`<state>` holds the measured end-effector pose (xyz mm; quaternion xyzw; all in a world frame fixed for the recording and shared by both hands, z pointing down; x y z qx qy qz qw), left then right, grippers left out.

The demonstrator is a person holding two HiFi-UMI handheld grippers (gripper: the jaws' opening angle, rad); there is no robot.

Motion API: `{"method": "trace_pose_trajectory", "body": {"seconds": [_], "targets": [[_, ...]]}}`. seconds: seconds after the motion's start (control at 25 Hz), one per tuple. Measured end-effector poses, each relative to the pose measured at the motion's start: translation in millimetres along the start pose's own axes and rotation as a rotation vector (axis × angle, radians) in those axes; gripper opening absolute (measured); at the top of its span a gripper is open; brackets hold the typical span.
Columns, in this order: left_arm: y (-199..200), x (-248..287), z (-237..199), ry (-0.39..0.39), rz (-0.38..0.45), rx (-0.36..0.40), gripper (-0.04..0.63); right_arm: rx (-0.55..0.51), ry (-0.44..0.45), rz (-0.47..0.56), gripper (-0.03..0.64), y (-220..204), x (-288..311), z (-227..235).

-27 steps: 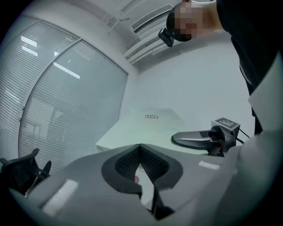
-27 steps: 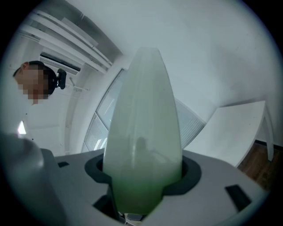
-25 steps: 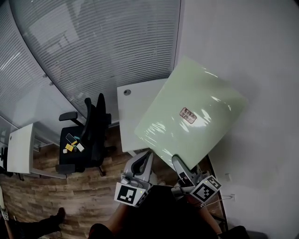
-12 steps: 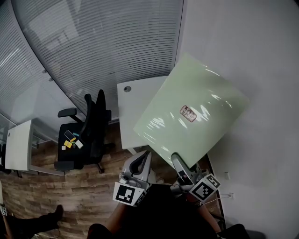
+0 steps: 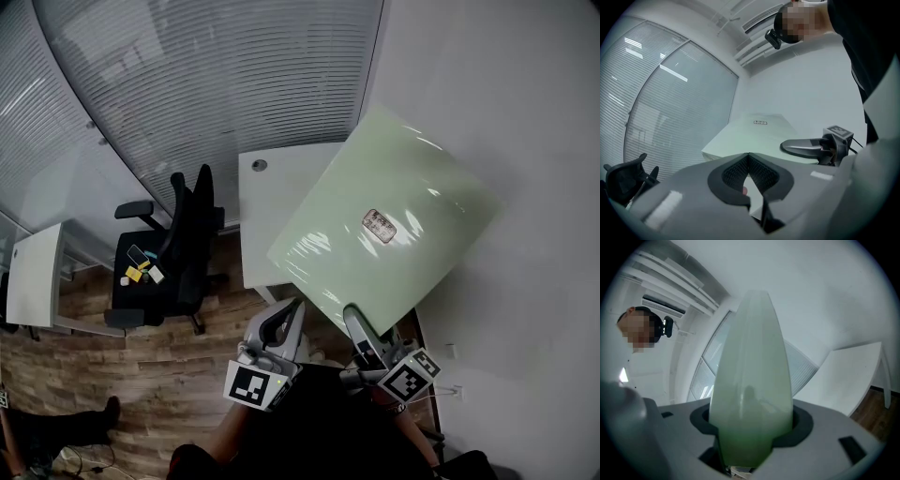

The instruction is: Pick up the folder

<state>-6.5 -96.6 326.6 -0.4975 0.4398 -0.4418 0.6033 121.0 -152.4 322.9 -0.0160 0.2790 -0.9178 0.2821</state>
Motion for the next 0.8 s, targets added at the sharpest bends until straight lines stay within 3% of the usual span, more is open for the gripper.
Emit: {"method": "trace_pose_trajectory", "body": {"seconds": [0.8], "targets": [[1,14,10,-0.024,0.029,0.013,0.005,0.012,-0.026,-0.001,0.284,6,-4,12]]}}
Point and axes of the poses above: the fingertips, and each gripper's own axes: x forward along the fingers, z to its right, y out of its top, the point moved 3 cm from there along -x, backward along the fingers, and after that the axes turned 13 degrees about x, right-handed, at the moved point
